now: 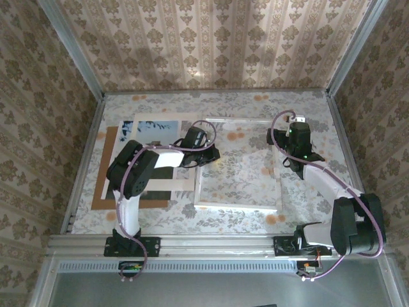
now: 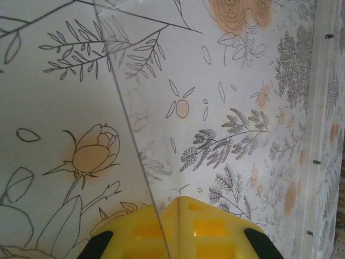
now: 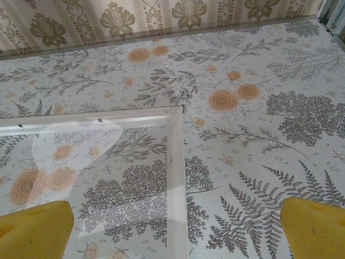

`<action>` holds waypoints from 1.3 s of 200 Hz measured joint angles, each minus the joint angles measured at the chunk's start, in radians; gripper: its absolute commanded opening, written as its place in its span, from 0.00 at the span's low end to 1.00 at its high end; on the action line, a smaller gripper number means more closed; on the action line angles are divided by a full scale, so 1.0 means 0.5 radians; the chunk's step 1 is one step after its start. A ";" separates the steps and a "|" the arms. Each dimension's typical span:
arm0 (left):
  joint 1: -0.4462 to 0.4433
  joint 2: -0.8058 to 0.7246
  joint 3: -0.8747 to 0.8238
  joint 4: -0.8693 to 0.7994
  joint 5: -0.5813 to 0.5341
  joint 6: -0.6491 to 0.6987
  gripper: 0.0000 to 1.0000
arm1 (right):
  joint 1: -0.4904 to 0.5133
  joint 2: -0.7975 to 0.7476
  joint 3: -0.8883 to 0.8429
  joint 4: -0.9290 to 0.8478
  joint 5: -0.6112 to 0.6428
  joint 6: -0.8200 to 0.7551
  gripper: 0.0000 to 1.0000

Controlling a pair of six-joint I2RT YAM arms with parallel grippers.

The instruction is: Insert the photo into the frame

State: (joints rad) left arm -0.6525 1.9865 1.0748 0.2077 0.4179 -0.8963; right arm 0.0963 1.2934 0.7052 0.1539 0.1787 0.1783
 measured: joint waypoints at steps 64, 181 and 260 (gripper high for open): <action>0.004 -0.015 0.000 0.000 0.017 0.017 0.00 | 0.000 0.000 0.000 0.000 0.001 0.000 1.00; 0.014 -0.014 -0.008 0.001 0.024 0.023 0.00 | 0.001 0.000 -0.015 -0.002 0.001 -0.022 1.00; 0.027 -0.014 -0.008 -0.012 0.022 0.031 0.00 | 0.000 0.000 -0.018 -0.001 0.002 -0.030 1.00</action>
State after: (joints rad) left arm -0.6388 1.9793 1.0710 0.2016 0.4290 -0.8810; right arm 0.0963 1.2934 0.6964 0.1535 0.1795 0.1635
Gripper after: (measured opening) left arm 0.068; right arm 0.999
